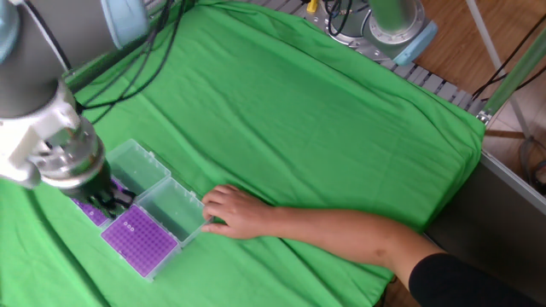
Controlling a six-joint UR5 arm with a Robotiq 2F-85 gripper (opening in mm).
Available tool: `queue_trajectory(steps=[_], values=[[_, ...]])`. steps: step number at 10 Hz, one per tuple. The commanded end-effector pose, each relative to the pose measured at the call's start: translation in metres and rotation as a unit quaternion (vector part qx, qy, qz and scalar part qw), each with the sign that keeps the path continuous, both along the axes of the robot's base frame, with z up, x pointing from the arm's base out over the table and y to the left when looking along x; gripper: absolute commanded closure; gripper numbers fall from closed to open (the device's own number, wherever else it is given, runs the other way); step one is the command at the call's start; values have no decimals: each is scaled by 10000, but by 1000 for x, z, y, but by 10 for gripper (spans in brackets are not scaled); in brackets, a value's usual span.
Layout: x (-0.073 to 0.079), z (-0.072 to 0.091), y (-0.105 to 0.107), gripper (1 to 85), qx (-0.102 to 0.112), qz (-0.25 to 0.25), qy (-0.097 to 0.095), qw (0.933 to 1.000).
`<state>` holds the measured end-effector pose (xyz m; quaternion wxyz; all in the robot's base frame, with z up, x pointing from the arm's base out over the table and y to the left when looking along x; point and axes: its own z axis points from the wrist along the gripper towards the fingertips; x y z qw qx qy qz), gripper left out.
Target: Insert a small pipette tip into the holder for small pipette tips
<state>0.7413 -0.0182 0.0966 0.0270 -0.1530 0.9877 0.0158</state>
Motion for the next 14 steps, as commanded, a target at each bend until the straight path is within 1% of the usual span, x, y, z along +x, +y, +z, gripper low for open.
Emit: queue_trajectory(steps=[1, 2, 6, 14], values=[[3, -9, 32, 847, 84, -202, -34, 9998], [4, -11, 32, 847, 44, -172, -51, 9998], [9, -20, 26, 847, 25, -84, -161, 9998], [3, -31, 22, 847, -8, -46, -201, 9998]])
